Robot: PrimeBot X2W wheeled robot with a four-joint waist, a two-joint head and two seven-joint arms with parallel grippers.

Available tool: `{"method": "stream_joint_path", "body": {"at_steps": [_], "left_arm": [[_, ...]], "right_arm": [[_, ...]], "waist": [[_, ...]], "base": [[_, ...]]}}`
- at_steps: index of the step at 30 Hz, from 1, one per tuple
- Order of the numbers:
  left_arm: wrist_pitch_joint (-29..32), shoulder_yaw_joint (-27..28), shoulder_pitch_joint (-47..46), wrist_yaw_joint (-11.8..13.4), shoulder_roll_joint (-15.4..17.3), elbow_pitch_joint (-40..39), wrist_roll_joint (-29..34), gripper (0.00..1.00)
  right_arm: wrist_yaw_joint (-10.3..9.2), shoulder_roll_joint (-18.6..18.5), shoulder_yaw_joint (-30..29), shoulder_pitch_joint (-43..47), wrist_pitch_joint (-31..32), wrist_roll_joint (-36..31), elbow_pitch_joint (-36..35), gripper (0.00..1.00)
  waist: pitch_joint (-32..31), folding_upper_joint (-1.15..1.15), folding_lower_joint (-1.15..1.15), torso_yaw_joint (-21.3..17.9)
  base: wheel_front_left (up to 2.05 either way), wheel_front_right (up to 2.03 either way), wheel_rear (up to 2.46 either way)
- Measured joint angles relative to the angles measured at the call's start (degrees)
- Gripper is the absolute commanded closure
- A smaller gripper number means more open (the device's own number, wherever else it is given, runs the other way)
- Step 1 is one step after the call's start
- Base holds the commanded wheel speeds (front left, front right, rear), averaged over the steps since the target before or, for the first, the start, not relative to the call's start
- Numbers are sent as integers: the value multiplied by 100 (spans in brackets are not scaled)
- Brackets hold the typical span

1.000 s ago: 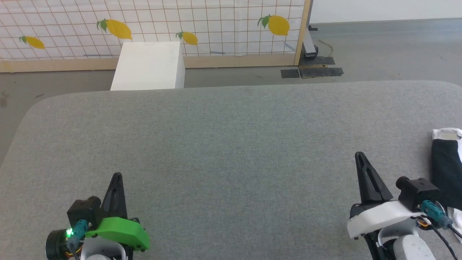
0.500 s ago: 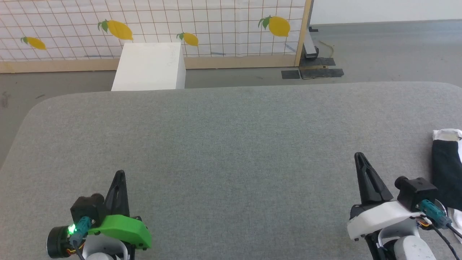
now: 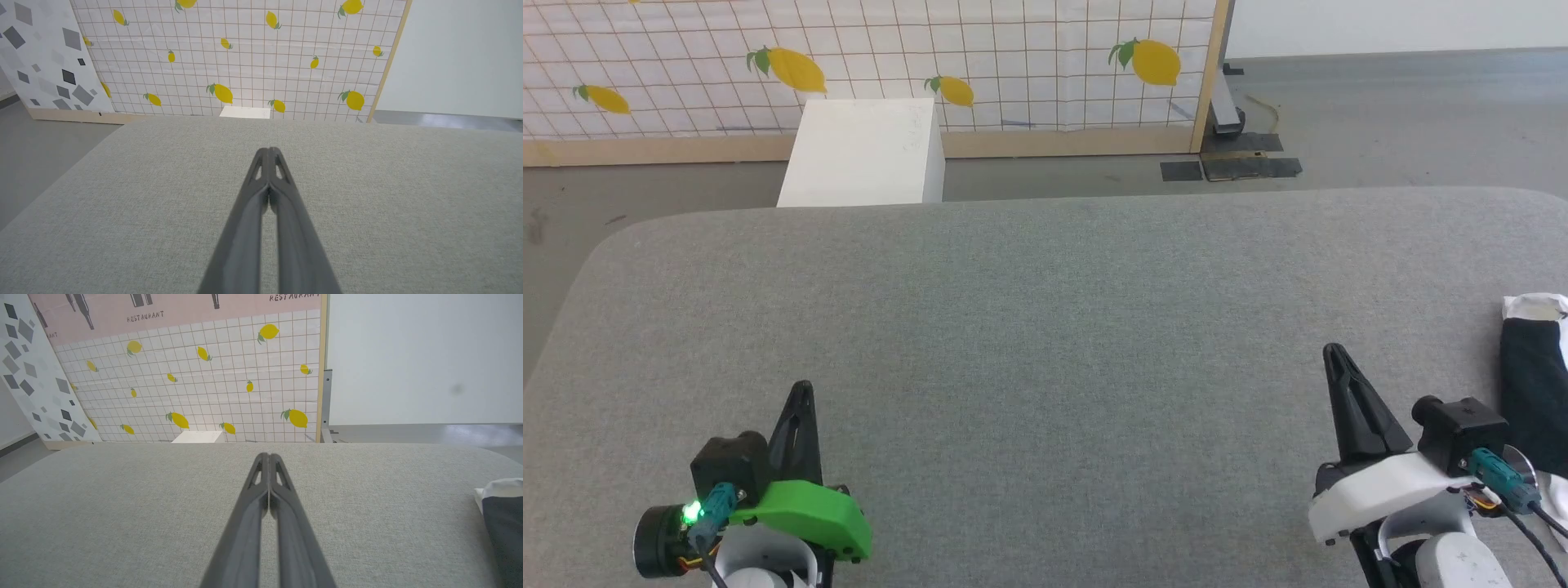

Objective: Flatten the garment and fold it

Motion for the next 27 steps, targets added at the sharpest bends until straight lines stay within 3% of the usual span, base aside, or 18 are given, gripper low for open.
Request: {"method": "stream_joint_path", "body": {"at_steps": [27], "left_arm": [[323, -43, 28, 7, -56, -256, 282, 100]], "right_arm": [[0, 0, 0, 102, 309, -271, -305, 100]], "waist": [[-38, 0, 0, 24]], "base": [[0, 0, 0]]}}
